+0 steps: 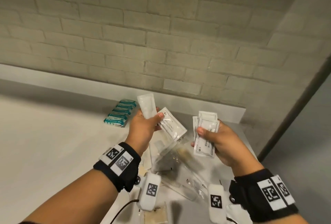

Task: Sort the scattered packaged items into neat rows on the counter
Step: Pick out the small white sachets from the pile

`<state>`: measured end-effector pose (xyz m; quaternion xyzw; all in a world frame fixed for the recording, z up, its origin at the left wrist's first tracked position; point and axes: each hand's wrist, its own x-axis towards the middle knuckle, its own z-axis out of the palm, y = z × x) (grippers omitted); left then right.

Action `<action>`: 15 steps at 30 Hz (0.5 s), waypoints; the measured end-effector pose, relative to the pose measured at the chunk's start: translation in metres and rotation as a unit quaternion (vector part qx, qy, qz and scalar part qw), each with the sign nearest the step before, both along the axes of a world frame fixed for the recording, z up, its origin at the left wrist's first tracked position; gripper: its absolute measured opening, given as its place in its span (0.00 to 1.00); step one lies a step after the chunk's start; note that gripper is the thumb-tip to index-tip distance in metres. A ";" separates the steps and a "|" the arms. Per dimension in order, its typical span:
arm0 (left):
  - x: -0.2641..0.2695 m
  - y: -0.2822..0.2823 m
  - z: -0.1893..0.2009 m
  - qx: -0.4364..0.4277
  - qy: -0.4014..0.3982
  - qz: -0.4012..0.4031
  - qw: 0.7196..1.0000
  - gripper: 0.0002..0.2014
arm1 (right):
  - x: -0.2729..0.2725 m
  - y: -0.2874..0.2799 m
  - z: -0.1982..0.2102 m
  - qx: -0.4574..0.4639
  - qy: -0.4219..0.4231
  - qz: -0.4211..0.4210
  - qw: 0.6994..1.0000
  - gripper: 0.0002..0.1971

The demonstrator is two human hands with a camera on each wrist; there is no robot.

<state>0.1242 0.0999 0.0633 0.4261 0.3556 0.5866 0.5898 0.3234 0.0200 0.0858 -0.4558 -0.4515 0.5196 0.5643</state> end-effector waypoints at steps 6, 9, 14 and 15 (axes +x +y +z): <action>0.022 -0.006 0.008 -0.080 -0.142 -0.054 0.985 0.07 | -0.018 0.006 -0.008 0.001 -0.009 0.008 1.000 0.24; 0.028 -0.015 0.007 -0.095 -0.070 -0.152 0.981 0.10 | -0.011 0.023 -0.001 0.068 0.069 -0.100 0.990 0.25; 0.032 -0.012 0.002 -0.084 -0.076 -0.134 0.985 0.11 | -0.009 0.031 0.006 0.053 0.151 -0.085 0.983 0.19; 0.032 -0.011 0.002 -0.081 -0.062 -0.151 0.983 0.10 | -0.012 0.030 0.005 0.048 0.145 -0.065 0.986 0.22</action>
